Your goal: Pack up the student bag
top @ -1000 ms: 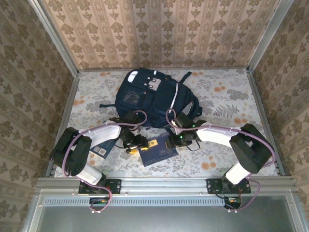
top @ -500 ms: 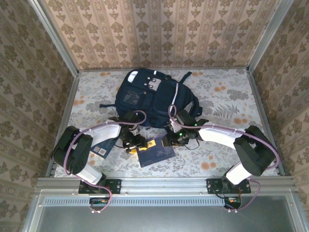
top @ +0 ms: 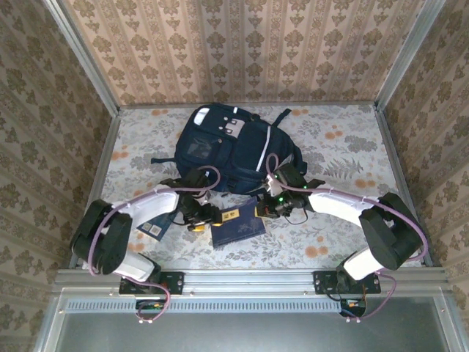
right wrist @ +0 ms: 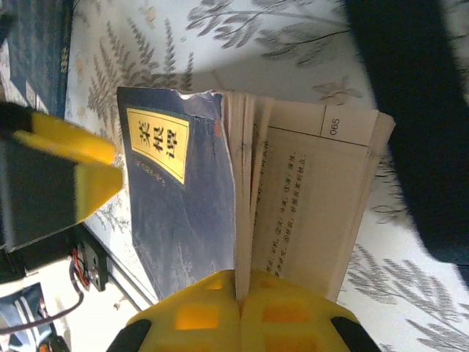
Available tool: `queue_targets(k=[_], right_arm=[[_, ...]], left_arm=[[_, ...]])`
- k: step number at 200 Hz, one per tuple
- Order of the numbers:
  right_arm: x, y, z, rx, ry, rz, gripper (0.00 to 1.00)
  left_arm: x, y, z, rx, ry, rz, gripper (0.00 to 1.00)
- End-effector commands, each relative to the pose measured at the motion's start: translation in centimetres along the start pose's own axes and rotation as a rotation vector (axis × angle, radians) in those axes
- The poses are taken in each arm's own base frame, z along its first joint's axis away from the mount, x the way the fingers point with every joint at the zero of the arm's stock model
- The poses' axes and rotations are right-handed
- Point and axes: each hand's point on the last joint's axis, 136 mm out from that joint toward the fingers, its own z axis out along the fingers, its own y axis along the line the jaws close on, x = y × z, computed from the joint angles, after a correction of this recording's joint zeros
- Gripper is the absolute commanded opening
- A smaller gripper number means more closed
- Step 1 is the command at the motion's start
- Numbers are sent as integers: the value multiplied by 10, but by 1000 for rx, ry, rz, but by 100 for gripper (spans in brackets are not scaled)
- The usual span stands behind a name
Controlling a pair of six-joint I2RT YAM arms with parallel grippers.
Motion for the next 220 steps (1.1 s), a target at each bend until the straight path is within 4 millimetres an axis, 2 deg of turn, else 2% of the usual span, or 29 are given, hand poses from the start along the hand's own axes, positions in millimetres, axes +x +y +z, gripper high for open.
queue_targets(k=[1, 29, 48, 67, 99, 122, 162, 170, 178, 186, 199, 212, 220], right_arm=[[-8, 7, -12, -54, -28, 67, 0], [-12, 13, -14, -109, -19, 144, 0], [-16, 18, -14, -151, -18, 181, 0], [-21, 22, -16, -183, -31, 205, 0], [-26, 28, -19, -238, -44, 233, 0], [-26, 30, -20, -257, -43, 237, 0], [-24, 33, -19, -305, -41, 263, 0], [-24, 32, -19, -308, -40, 269, 0], [-23, 32, -19, -311, -39, 275, 0], [-24, 31, -20, -318, -41, 283, 0], [-24, 30, -22, -322, -47, 292, 0], [-26, 29, -25, -321, -59, 299, 0], [-28, 28, -27, -320, -69, 303, 8]], left_arm=[[-2, -2, -31, -142, -120, 175, 64], [0, -31, -55, -167, -216, 417, 65], [9, -55, -57, -170, -265, 619, 67], [17, -72, -49, -237, -312, 779, 68], [21, -78, -24, -404, -309, 943, 70], [20, -89, -11, -453, -348, 1033, 72], [-6, -90, -15, -599, -495, 1034, 69], [-10, -89, -17, -618, -518, 1029, 65], [-12, -87, -19, -628, -533, 1028, 57], [-12, -87, -21, -629, -547, 1029, 45], [-11, -86, -25, -628, -564, 1026, 21], [-9, -85, -31, -611, -577, 1019, 7], [-7, -85, -35, -593, -585, 1017, 1]])
